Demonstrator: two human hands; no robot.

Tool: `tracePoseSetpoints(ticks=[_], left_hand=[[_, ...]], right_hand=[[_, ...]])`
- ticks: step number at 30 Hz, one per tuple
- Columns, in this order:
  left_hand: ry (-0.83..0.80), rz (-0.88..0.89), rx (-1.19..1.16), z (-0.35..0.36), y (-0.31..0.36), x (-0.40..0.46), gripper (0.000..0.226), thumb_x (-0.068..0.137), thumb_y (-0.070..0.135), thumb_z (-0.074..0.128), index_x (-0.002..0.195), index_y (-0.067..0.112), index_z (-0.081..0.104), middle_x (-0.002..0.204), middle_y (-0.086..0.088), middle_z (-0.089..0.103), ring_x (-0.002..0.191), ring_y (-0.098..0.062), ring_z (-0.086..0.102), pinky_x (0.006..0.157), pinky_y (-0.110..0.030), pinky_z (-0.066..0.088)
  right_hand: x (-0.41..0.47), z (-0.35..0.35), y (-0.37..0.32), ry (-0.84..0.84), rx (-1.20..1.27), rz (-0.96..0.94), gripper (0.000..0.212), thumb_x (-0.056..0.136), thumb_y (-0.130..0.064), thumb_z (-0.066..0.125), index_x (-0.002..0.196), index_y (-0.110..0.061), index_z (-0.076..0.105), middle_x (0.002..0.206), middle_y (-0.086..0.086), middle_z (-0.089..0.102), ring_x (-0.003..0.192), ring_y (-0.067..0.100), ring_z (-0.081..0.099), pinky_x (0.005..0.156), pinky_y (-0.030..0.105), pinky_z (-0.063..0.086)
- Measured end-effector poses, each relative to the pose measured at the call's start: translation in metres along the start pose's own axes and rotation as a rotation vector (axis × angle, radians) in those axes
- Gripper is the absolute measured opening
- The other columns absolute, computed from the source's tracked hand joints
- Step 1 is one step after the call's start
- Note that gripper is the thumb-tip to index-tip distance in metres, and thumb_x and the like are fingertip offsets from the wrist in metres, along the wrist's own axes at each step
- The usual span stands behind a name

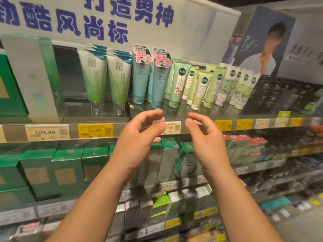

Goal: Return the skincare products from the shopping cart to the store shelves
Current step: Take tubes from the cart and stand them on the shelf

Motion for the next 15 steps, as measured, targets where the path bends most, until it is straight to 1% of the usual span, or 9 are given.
tracePoseSetpoints(ticks=[2,4,6,8,10,12,13,14,15], left_hand=[[-0.029,-0.025,-0.013,0.012,-0.012,-0.007,0.037,0.075,0.035,0.071,0.112,0.031,0.072,0.112,0.006,0.077,0.107,-0.013,0.072,0.091,-0.04,0.059],[-0.074,-0.063,-0.003,0.028,-0.023,-0.016,0.038,0.074,0.035,0.07,0.112,0.032,0.072,0.111,0.008,0.077,0.108,-0.013,0.071,0.091,-0.04,0.059],[-0.136,-0.097,0.011,0.046,-0.031,-0.025,0.039,0.073,0.035,0.07,0.112,0.034,0.071,0.11,0.01,0.077,0.108,-0.011,0.071,0.09,-0.039,0.058],[-0.196,-0.114,0.022,0.067,-0.036,-0.034,0.04,0.072,0.035,0.071,0.112,0.035,0.07,0.11,0.012,0.077,0.105,-0.008,0.07,0.087,-0.035,0.057],[-0.245,-0.115,0.039,0.09,-0.04,-0.04,0.041,0.072,0.036,0.07,0.113,0.036,0.069,0.11,0.012,0.076,0.104,-0.007,0.07,0.083,-0.031,0.057],[-0.291,-0.124,0.049,0.116,-0.046,-0.049,0.042,0.072,0.038,0.07,0.114,0.036,0.068,0.111,0.011,0.076,0.105,-0.008,0.07,0.081,-0.029,0.056],[-0.314,-0.133,0.051,0.13,-0.049,-0.054,0.042,0.072,0.038,0.07,0.114,0.036,0.068,0.111,0.011,0.076,0.105,-0.007,0.07,0.082,-0.03,0.056],[-0.342,-0.142,0.054,0.145,-0.052,-0.061,0.041,0.072,0.038,0.071,0.114,0.037,0.068,0.111,0.011,0.076,0.104,-0.007,0.07,0.083,-0.031,0.057],[-0.369,-0.152,0.058,0.162,-0.055,-0.068,0.041,0.073,0.038,0.072,0.114,0.036,0.068,0.111,0.011,0.076,0.103,-0.005,0.07,0.084,-0.033,0.057]], right_hand=[[-0.012,-0.014,0.011,0.009,0.011,0.029,0.024,0.097,-0.034,0.069,0.121,-0.038,0.069,0.114,-0.013,0.07,0.107,0.0,0.065,0.091,0.023,0.049],[-0.025,-0.031,0.021,0.022,0.001,0.062,0.033,0.098,-0.036,0.068,0.13,-0.041,0.064,0.121,-0.02,0.066,0.115,-0.001,0.062,0.095,0.022,0.048],[-0.036,-0.051,0.028,0.036,-0.012,0.087,0.036,0.098,-0.04,0.067,0.133,-0.044,0.06,0.129,-0.026,0.06,0.122,-0.002,0.058,0.093,0.02,0.046],[-0.046,-0.073,0.034,0.065,-0.006,0.122,0.035,0.098,-0.042,0.067,0.132,-0.047,0.06,0.132,-0.021,0.061,0.124,-0.001,0.058,0.089,0.018,0.045],[-0.057,-0.097,0.038,0.101,0.001,0.138,0.036,0.097,-0.042,0.066,0.133,-0.047,0.06,0.129,-0.02,0.064,0.12,-0.003,0.059,0.087,0.016,0.046],[-0.069,-0.125,0.041,0.14,-0.004,0.154,0.038,0.098,-0.041,0.066,0.135,-0.046,0.059,0.125,-0.023,0.062,0.116,-0.009,0.059,0.078,0.005,0.045],[-0.075,-0.139,0.043,0.163,0.001,0.168,0.04,0.098,-0.04,0.066,0.138,-0.044,0.057,0.127,-0.02,0.062,0.117,-0.007,0.059,0.074,0.002,0.045],[-0.084,-0.155,0.045,0.188,0.011,0.185,0.044,0.099,-0.039,0.065,0.141,-0.043,0.055,0.13,-0.014,0.062,0.12,-0.002,0.059,0.074,0.002,0.045],[-0.092,-0.172,0.048,0.211,0.018,0.203,0.047,0.098,-0.041,0.065,0.143,-0.044,0.053,0.135,-0.009,0.061,0.124,0.001,0.059,0.077,0.006,0.047]])
Point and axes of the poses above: each hand's wrist, its own x-axis towards the middle knuckle, its own z-axis out of the palm, y = z × x, the point moved 4 cm from there along x, towards the middle knuckle
